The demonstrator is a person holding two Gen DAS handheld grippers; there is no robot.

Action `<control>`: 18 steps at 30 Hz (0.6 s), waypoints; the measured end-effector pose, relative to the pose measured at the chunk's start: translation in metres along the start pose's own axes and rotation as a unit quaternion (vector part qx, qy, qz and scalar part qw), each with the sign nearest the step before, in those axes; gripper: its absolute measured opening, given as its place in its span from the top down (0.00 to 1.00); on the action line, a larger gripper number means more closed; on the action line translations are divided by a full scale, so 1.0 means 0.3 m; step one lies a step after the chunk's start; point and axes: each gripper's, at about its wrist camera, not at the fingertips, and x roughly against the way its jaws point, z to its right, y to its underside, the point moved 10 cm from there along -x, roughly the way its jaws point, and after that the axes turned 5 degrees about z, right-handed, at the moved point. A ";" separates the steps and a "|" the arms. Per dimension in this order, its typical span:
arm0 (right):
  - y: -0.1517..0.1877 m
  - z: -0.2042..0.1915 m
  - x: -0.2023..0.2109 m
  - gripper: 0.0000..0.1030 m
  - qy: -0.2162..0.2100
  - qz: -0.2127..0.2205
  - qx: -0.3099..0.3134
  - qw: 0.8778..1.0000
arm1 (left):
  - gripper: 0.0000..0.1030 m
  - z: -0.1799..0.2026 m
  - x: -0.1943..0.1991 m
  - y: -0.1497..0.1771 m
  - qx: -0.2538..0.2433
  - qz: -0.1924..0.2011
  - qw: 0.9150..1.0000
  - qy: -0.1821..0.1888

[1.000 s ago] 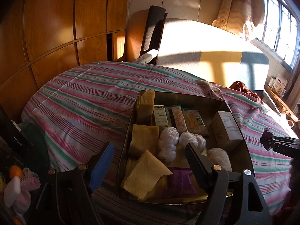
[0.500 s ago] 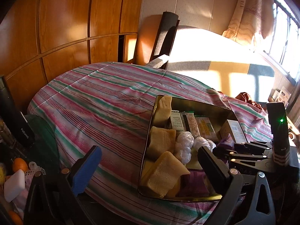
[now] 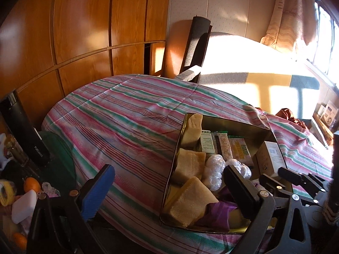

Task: Organize objects
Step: 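Carry the purple packet into the tray and open the right tool, then withdraw the right tool from the tray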

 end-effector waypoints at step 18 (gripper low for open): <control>0.071 0.130 0.143 0.52 0.055 0.043 -0.086 0.994 | 0.00 0.099 0.077 0.037 -0.031 0.014 0.999 0.001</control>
